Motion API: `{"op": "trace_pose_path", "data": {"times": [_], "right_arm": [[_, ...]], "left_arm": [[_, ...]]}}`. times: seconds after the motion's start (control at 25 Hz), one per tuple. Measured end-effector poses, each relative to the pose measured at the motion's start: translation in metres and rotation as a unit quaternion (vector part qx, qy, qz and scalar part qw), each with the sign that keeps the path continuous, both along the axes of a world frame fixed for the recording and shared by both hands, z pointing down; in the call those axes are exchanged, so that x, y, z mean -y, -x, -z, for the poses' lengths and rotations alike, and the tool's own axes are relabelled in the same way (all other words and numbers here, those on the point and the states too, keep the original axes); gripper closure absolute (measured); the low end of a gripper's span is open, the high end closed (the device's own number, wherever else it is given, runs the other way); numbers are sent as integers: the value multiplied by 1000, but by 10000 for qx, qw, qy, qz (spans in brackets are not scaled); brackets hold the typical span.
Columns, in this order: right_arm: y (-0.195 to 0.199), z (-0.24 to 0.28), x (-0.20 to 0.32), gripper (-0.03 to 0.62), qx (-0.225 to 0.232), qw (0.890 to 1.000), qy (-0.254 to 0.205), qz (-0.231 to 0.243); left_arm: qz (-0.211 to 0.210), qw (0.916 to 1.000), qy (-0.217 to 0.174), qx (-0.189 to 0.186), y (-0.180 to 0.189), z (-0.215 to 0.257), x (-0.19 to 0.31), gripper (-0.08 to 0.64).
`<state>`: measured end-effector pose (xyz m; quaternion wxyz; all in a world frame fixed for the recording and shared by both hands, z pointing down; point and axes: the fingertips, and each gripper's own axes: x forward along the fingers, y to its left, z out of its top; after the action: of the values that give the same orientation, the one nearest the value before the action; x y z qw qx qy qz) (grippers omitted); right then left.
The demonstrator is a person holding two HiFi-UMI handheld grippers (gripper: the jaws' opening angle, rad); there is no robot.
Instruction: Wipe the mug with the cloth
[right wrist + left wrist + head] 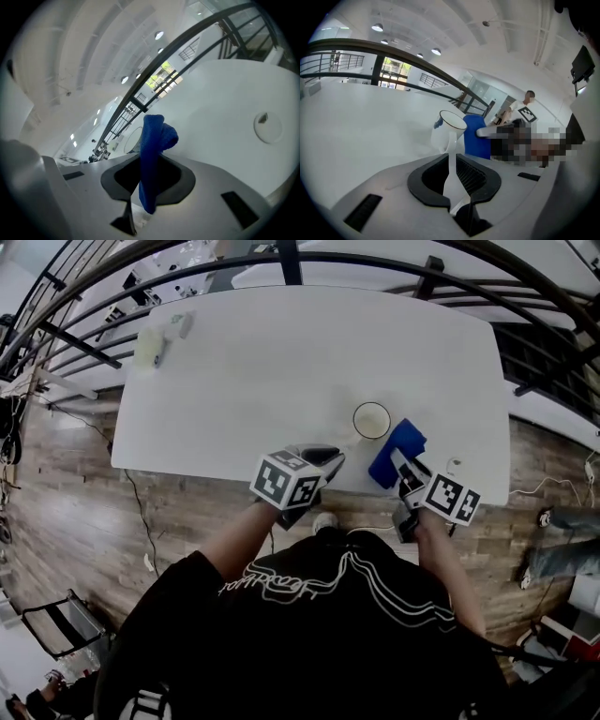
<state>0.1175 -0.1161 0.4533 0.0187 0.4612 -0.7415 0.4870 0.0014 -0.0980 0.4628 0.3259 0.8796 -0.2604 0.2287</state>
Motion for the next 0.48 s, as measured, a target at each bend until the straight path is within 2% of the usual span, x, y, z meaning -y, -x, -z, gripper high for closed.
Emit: {"op": "trace_pose_path", "data": {"times": [0.12, 0.24, 0.36, 0.48], "right_arm": [[4, 30, -16, 531, -299, 9947, -687, 709], [15, 70, -32, 531, -533, 9778, -1521, 1339], [18, 110, -59, 531, -827, 9557, -2188, 1789], [14, 142, -94, 531, -1038, 9380, -2620, 2019]], "left_arm": [[287, 9993, 15, -258, 8, 22, -8, 518], [524, 9963, -154, -669, 12, 56, -18, 518], [648, 9895, -575, -1157, 3, 102, -42, 518], [532, 9807, -1193, -1458, -14, 149, -76, 531]]}}
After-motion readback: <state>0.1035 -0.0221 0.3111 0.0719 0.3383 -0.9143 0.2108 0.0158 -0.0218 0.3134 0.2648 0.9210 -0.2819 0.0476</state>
